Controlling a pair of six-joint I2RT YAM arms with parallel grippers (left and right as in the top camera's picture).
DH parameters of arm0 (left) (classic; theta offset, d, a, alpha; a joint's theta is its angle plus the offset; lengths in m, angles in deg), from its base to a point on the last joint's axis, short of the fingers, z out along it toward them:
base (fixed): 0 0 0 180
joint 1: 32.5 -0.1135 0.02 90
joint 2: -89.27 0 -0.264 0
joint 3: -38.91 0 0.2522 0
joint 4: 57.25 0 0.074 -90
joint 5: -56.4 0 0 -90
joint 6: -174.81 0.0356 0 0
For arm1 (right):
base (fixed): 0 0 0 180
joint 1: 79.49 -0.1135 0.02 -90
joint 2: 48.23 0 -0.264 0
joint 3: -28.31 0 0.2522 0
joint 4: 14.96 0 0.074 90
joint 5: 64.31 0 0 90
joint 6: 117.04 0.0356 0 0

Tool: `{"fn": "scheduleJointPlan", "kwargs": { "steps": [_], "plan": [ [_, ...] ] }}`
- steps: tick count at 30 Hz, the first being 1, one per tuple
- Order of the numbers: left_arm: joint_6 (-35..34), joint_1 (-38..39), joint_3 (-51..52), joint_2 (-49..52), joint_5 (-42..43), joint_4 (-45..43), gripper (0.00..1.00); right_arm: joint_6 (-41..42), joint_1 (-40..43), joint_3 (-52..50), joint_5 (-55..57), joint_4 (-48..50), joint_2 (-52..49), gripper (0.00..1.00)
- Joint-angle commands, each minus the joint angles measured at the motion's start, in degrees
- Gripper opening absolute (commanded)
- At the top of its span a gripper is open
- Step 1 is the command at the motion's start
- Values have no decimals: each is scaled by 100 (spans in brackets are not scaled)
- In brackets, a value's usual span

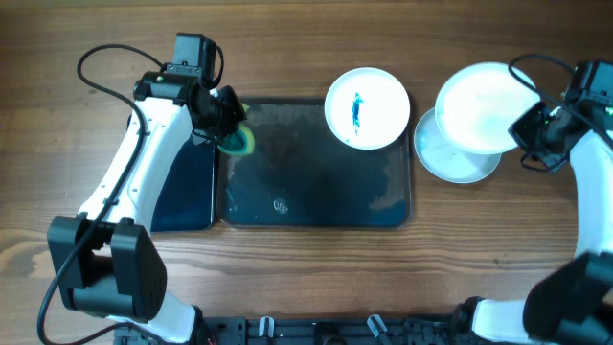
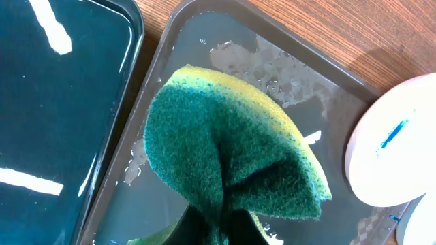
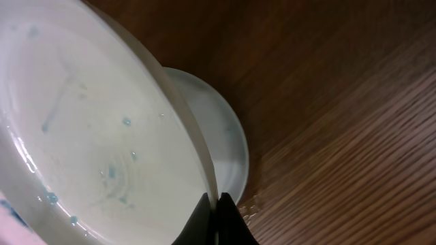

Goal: Clean dirty plates on tray and stack at the side
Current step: 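Carry the plate right with the right gripper and stack it on plate, then move right gripper to the blue-stained plate and drag it onto tray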

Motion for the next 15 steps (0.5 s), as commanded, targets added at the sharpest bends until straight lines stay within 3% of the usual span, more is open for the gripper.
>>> {"fn": "scheduleJointPlan", "kwargs": {
  "steps": [1, 9, 15],
  "plan": [
    [-76, 22, -15, 55, -76, -37, 4, -57, 11, -68, -70, -7, -688, 4],
    [-76, 22, -15, 55, -76, -42, 4, -667, -4, -68, -501, -186, -1292, 6],
    [-76, 22, -15, 55, -76, -42, 4, -811, -7, -33, -564, -415, -1137, 21]
  ]
}}
